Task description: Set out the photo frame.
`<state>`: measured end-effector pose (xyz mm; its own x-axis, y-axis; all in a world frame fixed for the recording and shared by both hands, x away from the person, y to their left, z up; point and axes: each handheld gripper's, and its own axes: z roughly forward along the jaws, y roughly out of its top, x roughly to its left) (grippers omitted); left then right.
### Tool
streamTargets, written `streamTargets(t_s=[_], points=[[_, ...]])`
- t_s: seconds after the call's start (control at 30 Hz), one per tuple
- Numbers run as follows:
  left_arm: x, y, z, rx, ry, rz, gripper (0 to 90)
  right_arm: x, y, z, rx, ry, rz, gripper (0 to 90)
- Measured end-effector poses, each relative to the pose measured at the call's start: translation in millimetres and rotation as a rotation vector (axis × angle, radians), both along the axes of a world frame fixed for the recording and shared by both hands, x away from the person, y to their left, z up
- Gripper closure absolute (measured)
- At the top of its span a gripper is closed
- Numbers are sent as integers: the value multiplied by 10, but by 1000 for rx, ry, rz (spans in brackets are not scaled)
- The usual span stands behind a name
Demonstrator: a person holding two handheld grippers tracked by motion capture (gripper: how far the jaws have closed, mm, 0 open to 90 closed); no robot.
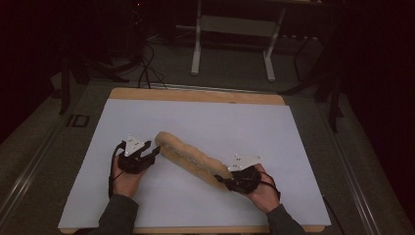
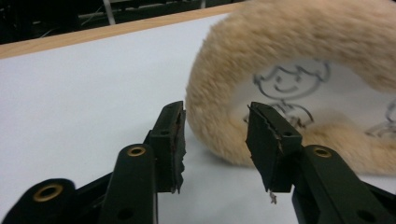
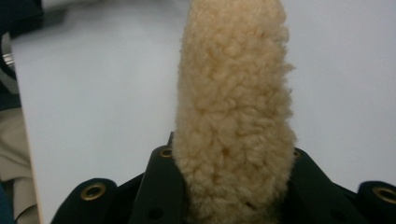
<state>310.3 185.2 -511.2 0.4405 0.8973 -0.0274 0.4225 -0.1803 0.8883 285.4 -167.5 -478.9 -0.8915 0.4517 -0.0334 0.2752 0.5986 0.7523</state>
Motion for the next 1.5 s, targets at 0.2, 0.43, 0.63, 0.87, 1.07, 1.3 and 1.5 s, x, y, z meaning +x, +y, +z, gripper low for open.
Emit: streamTargets(t_s=[0.2, 0.43, 0.63, 0.87, 1.07, 1.3, 1.5], points=[[61, -63, -16, 37, 4, -14, 565, -23, -7, 13, -1, -12, 53, 737], [62, -77, -12, 76, 12, 9, 709, 3, -29, 0, 6, -6, 57, 736], [57, -77, -14, 84, 22, 20, 729, 15, -28, 18, 21, -9, 42, 731], [52, -58, -28, 64, 31, 31, 732, 13, -68, 50, 23, -30, -4, 606], [32, -54, -33, 58, 32, 36, 732, 8, -122, 48, 18, -7, -60, 522], [28, -46, -37, 54, 38, 40, 733, -10, -150, 44, -7, 28, -85, 459], [29, -43, -41, 42, 44, 46, 733, 0, -203, 25, -23, 63, -102, 444]])
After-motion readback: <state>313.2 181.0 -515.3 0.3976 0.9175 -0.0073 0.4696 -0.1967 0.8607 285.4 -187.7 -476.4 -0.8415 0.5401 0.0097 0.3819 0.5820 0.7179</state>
